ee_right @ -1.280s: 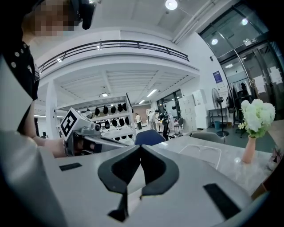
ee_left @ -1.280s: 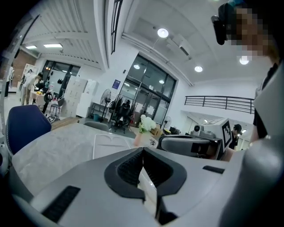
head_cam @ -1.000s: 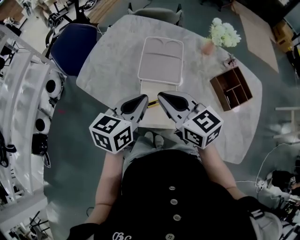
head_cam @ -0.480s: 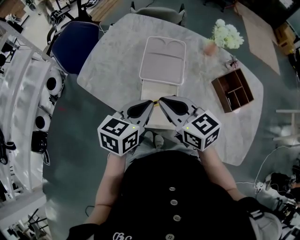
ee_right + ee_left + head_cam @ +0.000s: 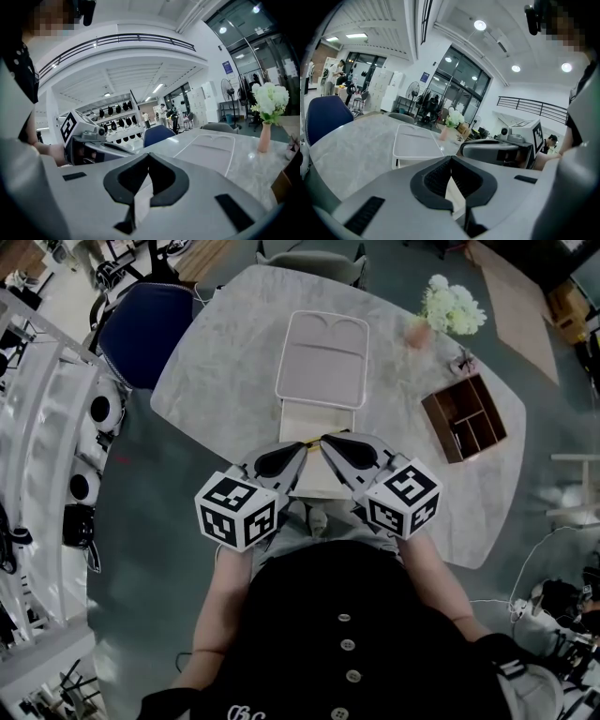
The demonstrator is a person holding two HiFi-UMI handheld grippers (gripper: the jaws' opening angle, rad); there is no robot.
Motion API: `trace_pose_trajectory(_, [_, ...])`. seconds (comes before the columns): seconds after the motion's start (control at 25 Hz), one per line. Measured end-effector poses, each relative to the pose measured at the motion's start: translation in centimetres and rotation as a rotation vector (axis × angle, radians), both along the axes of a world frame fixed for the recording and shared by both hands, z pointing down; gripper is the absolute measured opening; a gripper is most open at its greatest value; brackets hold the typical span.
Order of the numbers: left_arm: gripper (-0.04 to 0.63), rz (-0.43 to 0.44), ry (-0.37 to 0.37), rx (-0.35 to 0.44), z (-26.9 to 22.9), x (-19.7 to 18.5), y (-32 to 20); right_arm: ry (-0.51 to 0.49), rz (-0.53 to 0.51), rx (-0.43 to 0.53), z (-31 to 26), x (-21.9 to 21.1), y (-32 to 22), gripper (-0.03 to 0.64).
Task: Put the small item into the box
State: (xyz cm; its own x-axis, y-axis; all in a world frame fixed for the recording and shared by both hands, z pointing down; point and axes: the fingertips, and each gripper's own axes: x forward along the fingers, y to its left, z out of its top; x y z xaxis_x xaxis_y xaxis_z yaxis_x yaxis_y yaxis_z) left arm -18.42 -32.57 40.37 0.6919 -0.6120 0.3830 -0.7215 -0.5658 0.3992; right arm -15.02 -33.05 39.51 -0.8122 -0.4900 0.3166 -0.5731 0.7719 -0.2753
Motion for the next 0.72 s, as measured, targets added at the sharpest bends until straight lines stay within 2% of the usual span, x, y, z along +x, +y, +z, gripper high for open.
trace_pose_trajectory(0.48, [0.018, 0.02, -0.023, -0.016, 0.64, 0.06, -0.09, 0.018, -0.033, -0.019, 0.76, -0.36, 0.55, 0.002])
trace_pose_trajectory(0.72, [0.018, 0.032, -0.026, -0.027, 0.91, 0.12, 0.14, 0.015, 0.009, 0.002, 0.49, 0.03, 0.13, 0.002])
